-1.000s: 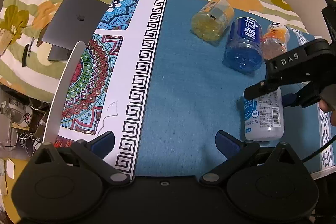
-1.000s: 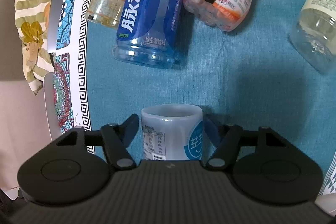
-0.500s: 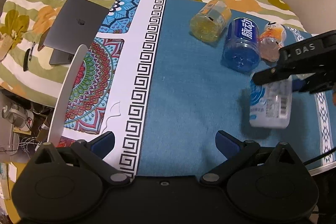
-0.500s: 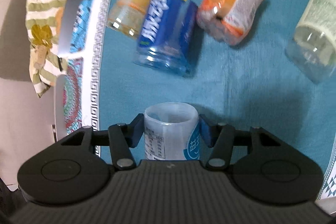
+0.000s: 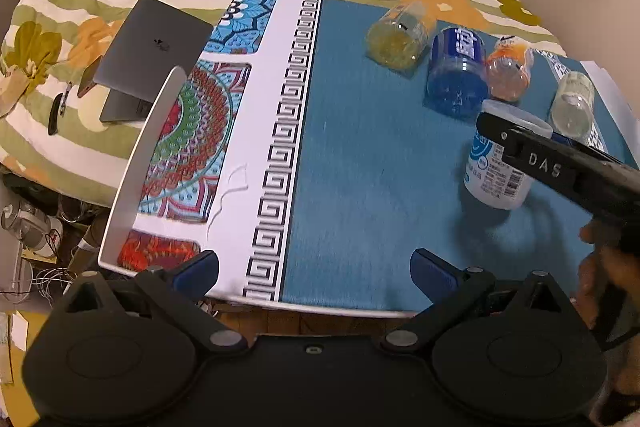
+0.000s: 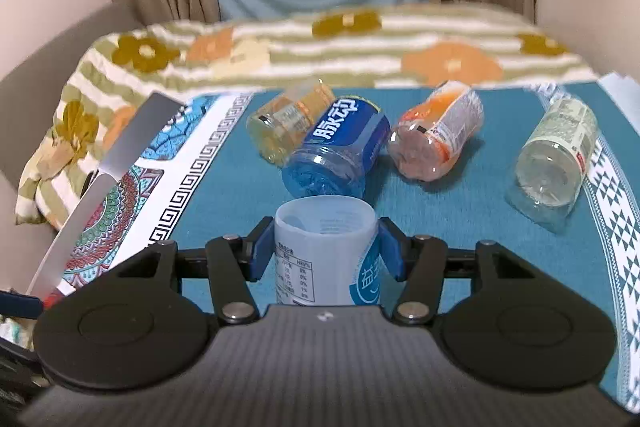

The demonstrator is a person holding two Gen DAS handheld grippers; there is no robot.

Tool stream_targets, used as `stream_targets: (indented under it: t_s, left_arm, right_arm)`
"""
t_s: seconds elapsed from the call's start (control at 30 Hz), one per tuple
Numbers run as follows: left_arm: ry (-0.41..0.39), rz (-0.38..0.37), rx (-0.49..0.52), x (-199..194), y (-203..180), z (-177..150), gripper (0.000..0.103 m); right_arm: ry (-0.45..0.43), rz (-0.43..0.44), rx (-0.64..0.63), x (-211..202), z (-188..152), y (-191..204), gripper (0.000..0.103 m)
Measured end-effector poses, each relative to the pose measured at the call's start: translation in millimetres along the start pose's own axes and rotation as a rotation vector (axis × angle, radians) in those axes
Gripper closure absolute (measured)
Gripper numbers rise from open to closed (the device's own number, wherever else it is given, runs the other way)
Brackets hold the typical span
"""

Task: Flip cup upright
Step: 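Rotate the cup upright with the right gripper and set it on the cloth, then open the right gripper and pull it back from the cup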

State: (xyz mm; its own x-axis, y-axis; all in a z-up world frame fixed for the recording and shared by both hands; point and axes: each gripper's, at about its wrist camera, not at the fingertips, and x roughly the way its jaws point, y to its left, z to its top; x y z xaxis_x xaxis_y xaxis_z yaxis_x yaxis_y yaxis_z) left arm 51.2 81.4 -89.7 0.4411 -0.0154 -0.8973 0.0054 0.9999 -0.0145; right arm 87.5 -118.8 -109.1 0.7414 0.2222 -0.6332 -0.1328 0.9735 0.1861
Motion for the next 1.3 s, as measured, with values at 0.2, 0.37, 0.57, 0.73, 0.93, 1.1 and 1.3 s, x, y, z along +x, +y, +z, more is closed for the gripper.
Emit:
stream_targets:
  t_s: [0.2,0.37,0.57,0.73,0.93,1.1,1.3]
  left_arm:
    - [0.012,0.0,0.008,3.7,3.4,-17.0,0.0]
    - [0.009,-0.01,0.019,0.1,1.0,-25.6,0.0]
    - [0.006,-0.016,0.021,-3.6,-1.5,-29.1,0.0]
    - [0.004,-0.01,0.018,-4.9,-3.6,-28.6,0.0]
    - [0.003,-0.005,0.021,-6.1,-4.0,-28.8,0.0]
    - [-0.009,-0.003,0.022,-10.1,-4.1,-28.5,0.0]
    - [-0.032,-0.011,0.032,-25.7,-7.4,-27.3,0.0]
  right_arm:
    - [-0.165,-0.021,-0.103,-5.1,-33.7,10.7,0.031]
    - [-0.203,-0.026,-0.155,-10.5,-47.5,15.5,0.03]
    - [-0.192,-0.028,-0.146,-20.5,-57.4,14.4,0.03]
    - [-0.181,-0.028,-0.146,-23.4,-58.9,14.9,0.029]
    - [-0.171,-0.022,-0.121,-24.3,-61.8,12.4,0.017]
    - [-0.195,-0.032,-0.079,-30.1,-65.5,7.6,0.0]
    - [-0.133,-0.05,-0.076,-41.4,-57.6,3.3,0.0]
